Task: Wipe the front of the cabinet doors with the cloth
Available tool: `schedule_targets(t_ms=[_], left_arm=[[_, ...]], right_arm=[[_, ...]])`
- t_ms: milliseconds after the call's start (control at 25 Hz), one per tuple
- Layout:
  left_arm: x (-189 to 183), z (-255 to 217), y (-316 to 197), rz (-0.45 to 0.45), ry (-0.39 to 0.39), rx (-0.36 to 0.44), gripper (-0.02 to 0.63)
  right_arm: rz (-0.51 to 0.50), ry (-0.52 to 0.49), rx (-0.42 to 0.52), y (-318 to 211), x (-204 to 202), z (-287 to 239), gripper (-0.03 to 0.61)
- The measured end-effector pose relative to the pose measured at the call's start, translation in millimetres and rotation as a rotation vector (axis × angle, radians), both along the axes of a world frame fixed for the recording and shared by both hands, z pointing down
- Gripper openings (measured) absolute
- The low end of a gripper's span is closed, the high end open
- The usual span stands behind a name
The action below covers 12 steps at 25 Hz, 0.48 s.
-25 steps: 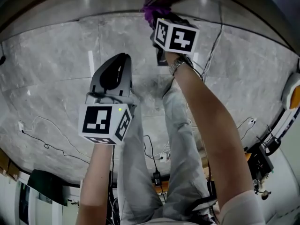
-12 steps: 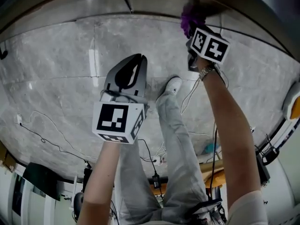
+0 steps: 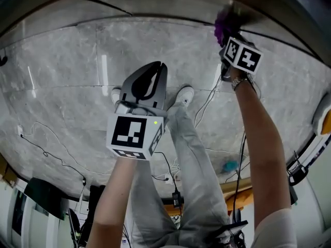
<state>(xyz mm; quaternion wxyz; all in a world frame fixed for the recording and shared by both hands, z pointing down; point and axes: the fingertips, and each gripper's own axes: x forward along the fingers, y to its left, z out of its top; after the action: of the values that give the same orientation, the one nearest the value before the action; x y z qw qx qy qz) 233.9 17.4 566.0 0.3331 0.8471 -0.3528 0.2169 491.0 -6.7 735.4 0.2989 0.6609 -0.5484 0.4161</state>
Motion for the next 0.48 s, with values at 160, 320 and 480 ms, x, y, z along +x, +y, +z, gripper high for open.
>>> schedule_targets(t_ms=[160, 320, 480], left_arm=[[2, 0, 6, 0.005, 0.001, -0.005, 0.032], [-1, 0, 8, 0.01, 0.008, -0.013, 0.032], [-16, 2, 10, 0.033, 0.007, -0.018, 0.032]], right_arm=[[0.019, 0.016, -0.003, 8, 15, -3, 0.149], [0.081, 0.044, 0.005, 14, 24, -7, 0.149], [0.135, 0.04, -0.006, 31, 9, -6, 0.149]])
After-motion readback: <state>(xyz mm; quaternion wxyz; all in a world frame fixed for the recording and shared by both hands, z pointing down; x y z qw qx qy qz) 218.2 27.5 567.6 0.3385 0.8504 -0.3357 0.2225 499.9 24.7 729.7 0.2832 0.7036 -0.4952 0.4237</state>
